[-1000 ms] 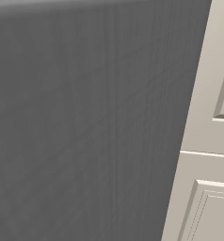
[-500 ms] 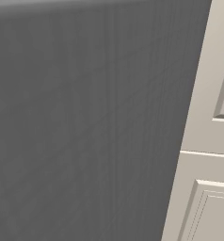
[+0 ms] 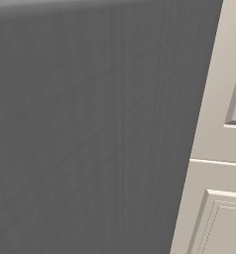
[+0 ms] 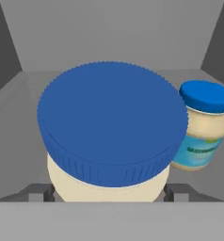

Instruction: Place the mayonnaise and mayonnaise from the counter to the top shelf of the fridge. If the existing items in the fridge are on the top shelf, move them to other shelves.

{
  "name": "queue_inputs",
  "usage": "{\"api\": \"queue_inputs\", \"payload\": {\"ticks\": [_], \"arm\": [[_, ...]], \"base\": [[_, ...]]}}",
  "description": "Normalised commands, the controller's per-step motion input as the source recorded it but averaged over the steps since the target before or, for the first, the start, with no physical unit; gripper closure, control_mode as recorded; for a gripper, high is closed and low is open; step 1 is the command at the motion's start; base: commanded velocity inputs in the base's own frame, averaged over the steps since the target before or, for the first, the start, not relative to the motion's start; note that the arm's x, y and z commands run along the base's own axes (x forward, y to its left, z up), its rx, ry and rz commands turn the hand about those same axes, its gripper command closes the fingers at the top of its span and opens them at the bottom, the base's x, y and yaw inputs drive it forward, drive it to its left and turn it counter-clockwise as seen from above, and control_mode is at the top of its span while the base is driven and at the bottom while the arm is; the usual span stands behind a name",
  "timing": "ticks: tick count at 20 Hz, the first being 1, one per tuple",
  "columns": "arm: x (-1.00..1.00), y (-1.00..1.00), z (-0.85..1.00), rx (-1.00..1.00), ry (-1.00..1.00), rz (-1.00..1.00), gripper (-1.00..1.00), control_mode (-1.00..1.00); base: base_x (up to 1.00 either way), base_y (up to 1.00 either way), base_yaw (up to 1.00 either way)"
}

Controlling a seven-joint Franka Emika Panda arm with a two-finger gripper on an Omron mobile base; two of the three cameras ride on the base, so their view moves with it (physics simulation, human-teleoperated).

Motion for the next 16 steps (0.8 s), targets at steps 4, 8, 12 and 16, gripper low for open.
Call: {"api": "queue_inputs", "payload": {"ticks": [4, 8, 12, 16], "arm": [[0.49, 0.09, -0.10, 0.00, 0.07, 0.02, 1.00, -1.00], [0.05, 0.31, -0.13, -0.04, 0.11, 0.06, 1.00, -1.00], [0.04, 0.34, -0.11, -0.09, 0.07, 0.05, 1.00, -1.00], [0.19, 0.27, -0.15, -0.10, 0.01, 0.03, 1.00, -1.00]], "base": [[0.00, 0.00, 0.00], [0.00, 0.00, 0.00], [0.00, 0.00, 0.00], [0.00, 0.00, 0.00]]}}
